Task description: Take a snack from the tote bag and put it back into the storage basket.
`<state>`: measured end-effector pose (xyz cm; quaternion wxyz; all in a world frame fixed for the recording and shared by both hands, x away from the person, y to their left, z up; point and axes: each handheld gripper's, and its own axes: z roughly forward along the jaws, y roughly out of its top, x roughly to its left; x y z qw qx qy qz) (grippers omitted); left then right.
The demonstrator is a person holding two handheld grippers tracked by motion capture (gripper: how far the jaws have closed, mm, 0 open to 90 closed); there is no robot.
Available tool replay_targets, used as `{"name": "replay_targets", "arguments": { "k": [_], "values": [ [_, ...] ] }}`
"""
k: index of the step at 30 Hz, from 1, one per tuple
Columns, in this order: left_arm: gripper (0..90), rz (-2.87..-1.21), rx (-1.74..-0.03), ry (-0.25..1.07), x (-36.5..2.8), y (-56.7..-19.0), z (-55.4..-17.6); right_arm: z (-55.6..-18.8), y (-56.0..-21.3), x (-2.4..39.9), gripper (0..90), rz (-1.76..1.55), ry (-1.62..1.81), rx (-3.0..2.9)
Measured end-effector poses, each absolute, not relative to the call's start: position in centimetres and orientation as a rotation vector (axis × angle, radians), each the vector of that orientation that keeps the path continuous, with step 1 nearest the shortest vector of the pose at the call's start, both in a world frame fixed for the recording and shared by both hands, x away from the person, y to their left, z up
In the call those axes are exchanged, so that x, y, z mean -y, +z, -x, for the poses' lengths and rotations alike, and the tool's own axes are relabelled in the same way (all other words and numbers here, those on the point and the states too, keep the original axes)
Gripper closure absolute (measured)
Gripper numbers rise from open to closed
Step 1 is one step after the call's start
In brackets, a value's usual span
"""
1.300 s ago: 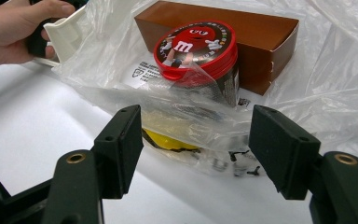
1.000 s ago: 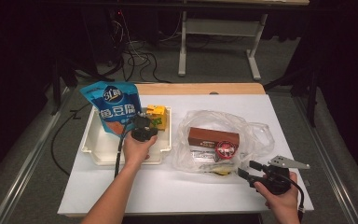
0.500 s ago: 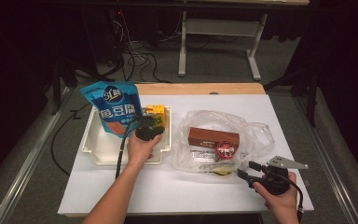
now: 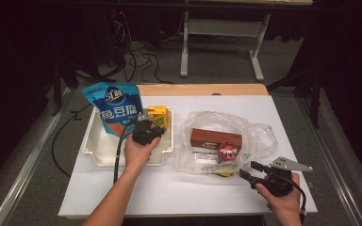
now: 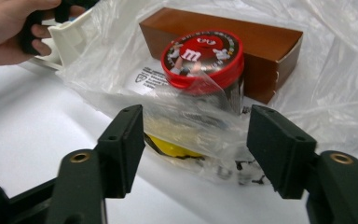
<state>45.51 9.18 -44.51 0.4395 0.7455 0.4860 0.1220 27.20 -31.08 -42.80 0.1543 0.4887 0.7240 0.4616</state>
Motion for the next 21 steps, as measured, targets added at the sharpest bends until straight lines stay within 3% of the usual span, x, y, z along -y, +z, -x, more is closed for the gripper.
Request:
{"name": "replay_targets", "arguments": {
  "k": [5,14,21],
  "values": [
    [66.6,-1.822,-1.153,0.342,-10.2,-43.3,-42.9,-27.1,-42.2,30.8,54.9,-1.377,1.366,-2.043],
    [44.4,-1.767,-1.099,0.434,-11.9,-42.4,-38.7,-27.7,-41.7,29.9,47.2,-1.373,1.344,-2.018],
    [26.0,-1.764,-1.122,0.374,-13.0,-41.7,-37.4,-28.8,-41.0,29.0,40.2,-1.376,1.3,-2.02]
  ]
}}
